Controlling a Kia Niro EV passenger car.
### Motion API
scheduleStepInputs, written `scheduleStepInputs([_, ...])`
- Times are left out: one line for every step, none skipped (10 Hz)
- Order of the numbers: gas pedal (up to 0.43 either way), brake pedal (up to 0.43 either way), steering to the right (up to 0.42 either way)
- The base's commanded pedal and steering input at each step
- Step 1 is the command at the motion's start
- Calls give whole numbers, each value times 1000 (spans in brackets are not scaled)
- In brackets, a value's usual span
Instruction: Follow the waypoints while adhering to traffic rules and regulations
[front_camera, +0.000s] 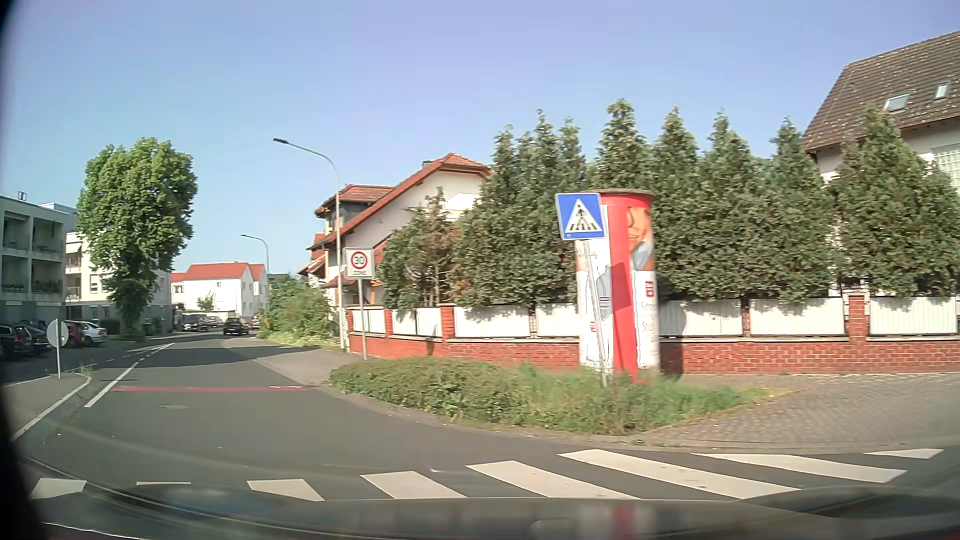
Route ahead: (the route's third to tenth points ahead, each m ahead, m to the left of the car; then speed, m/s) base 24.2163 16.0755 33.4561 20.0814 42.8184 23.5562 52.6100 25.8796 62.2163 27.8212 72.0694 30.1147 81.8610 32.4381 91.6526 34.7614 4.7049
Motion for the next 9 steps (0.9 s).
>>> scheduleStepInputs([110, 30, -505])
scheduleStepInputs([130, 30, -499])
scheduleStepInputs([150, 30, -488])
scheduleStepInputs([169, 30, -470])
scheduleStepInputs([189, 30, -443])
scheduleStepInputs([197, 30, -402])
scheduleStepInputs([209, 30, -362])
scheduleStepInputs([228, 30, -300])
scheduleStepInputs([240, 30, -235])
